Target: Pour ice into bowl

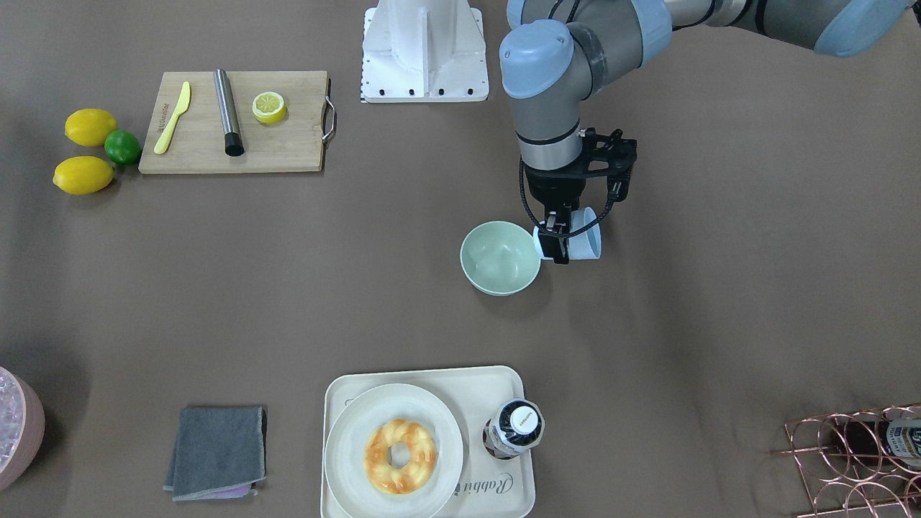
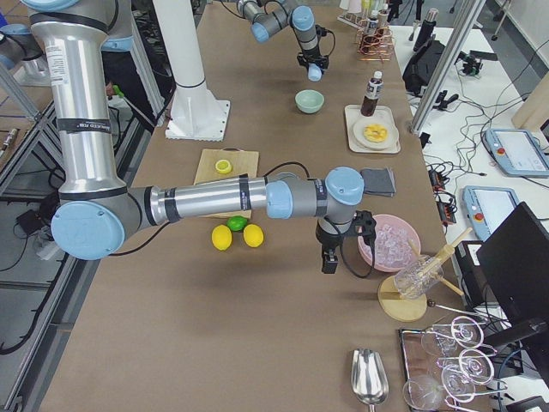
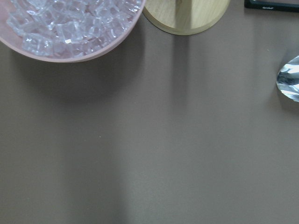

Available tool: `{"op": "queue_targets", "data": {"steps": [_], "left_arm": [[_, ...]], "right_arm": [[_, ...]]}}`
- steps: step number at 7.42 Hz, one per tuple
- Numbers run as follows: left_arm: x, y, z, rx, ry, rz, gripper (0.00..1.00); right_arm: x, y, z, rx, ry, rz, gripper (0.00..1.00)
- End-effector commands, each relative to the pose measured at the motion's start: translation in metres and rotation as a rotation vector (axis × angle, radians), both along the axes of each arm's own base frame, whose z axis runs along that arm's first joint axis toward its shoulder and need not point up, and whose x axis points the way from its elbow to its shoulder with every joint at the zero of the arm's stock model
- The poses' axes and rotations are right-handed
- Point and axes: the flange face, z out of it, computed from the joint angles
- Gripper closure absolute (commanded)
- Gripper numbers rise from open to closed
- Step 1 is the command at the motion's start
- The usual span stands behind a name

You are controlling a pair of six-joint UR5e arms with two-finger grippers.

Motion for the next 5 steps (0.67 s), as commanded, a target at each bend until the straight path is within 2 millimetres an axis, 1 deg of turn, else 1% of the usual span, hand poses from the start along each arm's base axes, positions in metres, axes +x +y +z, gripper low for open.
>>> {"op": "queue_targets", "data": {"steps": [1, 2, 3, 5], "left_arm": [[0.028, 0.013, -0.048, -0.011, 0.082, -0.044, 0.33], [0.036, 0.02, -0.058, -0.01, 0.12, -0.052, 0.33], [0.045, 0.028, -0.064, 0.012, 0.203, -0.06, 0.33], [0.076, 0.02, -0.05, -0.008, 0.279, -0.046, 0.33]], "right_arm": [[0.005, 0.004, 0.011, -0.019, 0.054, 0.017, 0.01], [0.005, 0.004, 0.012, -0.024, 0.054, 0.022, 0.01], [0.006, 0.004, 0.012, -0.025, 0.053, 0.025, 0.01], [0.006, 0.004, 0.007, -0.025, 0.05, 0.034, 0.01]]}}
